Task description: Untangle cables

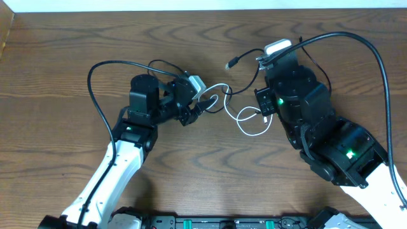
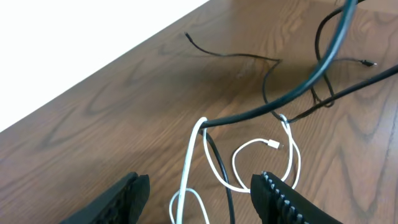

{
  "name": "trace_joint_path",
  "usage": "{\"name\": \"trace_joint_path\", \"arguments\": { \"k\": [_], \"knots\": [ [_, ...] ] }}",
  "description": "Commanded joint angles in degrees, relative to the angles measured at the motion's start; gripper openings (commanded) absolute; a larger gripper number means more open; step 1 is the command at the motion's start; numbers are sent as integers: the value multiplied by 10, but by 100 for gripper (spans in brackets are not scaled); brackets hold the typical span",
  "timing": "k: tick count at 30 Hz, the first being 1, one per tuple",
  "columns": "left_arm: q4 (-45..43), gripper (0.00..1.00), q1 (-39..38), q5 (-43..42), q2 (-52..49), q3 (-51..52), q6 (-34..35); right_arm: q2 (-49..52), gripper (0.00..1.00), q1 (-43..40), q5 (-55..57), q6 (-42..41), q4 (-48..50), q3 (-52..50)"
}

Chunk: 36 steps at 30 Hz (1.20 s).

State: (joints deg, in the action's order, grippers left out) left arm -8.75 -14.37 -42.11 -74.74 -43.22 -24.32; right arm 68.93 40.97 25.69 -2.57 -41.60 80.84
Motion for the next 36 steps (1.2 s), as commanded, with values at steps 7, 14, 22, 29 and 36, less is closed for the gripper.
{"name": "trace_joint_path", "arguments": {
  "k": [7,14,22,29,36],
  "knots": [
    [-53,58,-2,-8,-59,-2,-9,-16,1,4,-60,-8,-2,5],
    [-108,11,-2,-8,-103,-2,-9,-35,1,4,-89,-8,-2,5],
    [-144,7,1,-7,-87,-2,26,-53,1,4,-91,-5,-34,5],
    [-174,7,55,41,28,-2,65,-49,1,3,114,-44,-117,5],
    [-122,7,157,42,155,-2,91,-49,1,-17,296,-116,-173,5]
  ]
}}
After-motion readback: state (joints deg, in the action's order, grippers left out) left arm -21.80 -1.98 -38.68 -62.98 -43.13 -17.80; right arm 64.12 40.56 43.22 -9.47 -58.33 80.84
